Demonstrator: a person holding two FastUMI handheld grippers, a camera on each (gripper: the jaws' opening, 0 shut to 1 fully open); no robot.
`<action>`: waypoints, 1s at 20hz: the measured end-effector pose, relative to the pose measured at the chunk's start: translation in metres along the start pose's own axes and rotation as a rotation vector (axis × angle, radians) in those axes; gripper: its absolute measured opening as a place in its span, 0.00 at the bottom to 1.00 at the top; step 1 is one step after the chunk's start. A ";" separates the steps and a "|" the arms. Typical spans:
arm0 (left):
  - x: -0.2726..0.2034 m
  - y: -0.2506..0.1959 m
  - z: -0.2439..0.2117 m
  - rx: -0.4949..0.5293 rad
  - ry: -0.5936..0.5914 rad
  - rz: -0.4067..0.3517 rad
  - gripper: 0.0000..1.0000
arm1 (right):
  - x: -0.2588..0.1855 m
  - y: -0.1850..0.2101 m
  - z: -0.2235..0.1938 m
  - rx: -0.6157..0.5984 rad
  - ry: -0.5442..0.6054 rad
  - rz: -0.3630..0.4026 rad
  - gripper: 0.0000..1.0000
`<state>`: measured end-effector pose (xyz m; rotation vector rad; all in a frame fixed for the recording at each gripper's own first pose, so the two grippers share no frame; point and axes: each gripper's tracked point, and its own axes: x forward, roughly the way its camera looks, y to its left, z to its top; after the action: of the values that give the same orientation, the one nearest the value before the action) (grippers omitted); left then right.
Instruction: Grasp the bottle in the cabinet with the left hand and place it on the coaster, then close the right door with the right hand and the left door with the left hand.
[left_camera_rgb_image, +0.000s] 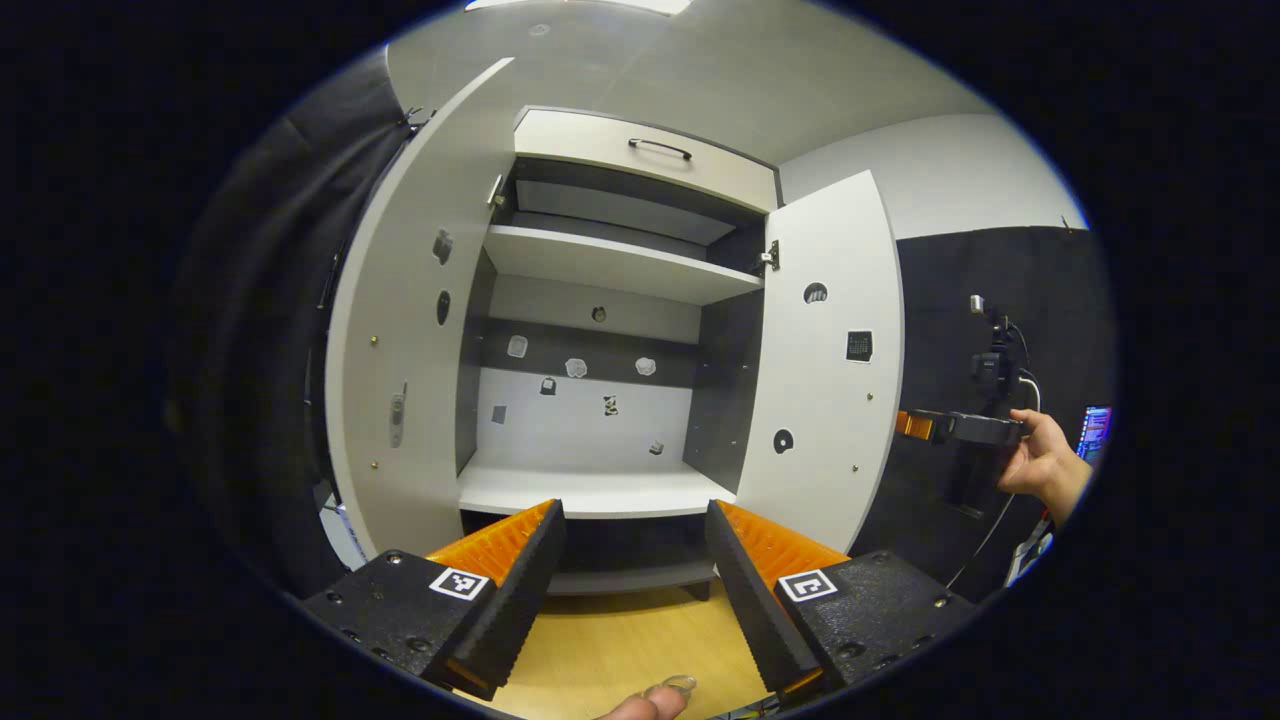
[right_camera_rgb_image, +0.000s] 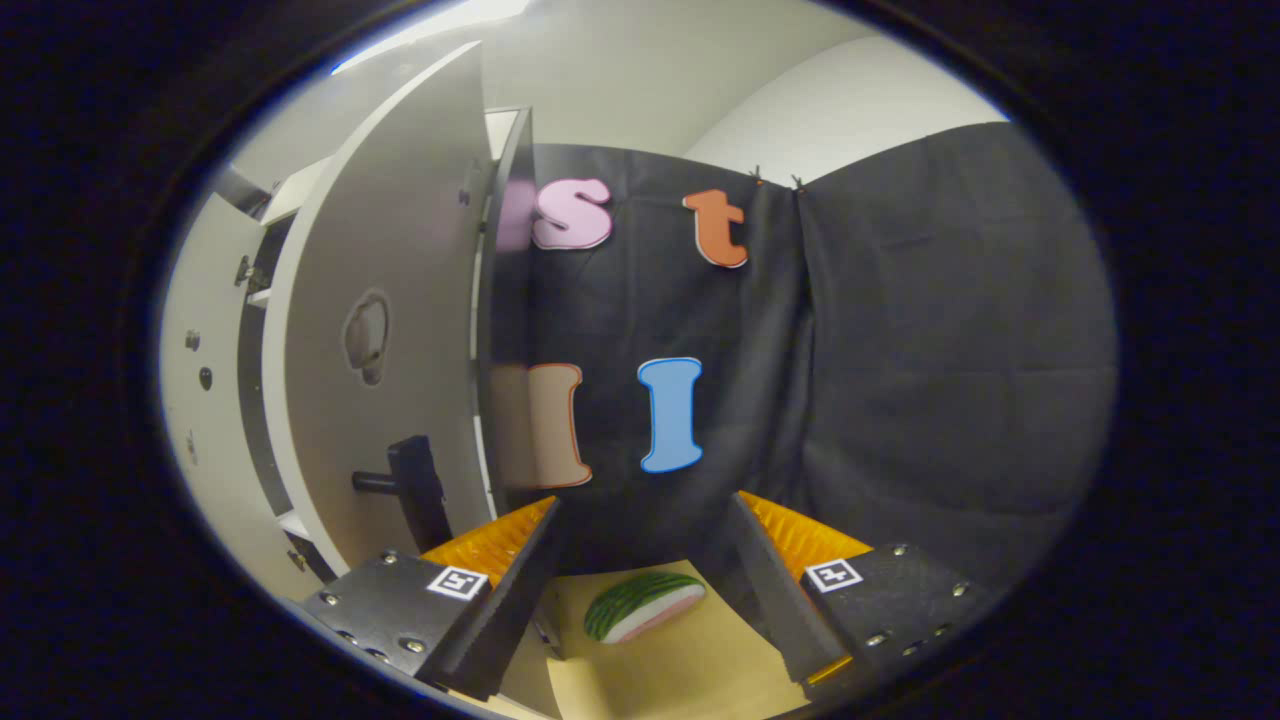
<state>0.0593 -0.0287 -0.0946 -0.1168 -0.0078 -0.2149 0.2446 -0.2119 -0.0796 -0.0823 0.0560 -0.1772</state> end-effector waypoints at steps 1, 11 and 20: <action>-0.006 0.010 0.001 0.007 -0.005 0.022 0.90 | 0.001 0.002 0.000 -0.017 -0.005 0.006 1.00; -0.077 0.080 -0.012 -0.026 0.031 0.184 0.90 | -0.008 0.020 -0.002 -0.018 0.005 -0.021 0.86; -0.109 0.116 -0.006 0.004 0.015 0.247 0.90 | -0.019 0.083 -0.002 -0.005 0.004 0.050 0.86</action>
<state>-0.0226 0.1064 -0.1160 -0.1110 0.0211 0.0310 0.2397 -0.1275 -0.0878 -0.0850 0.0623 -0.1270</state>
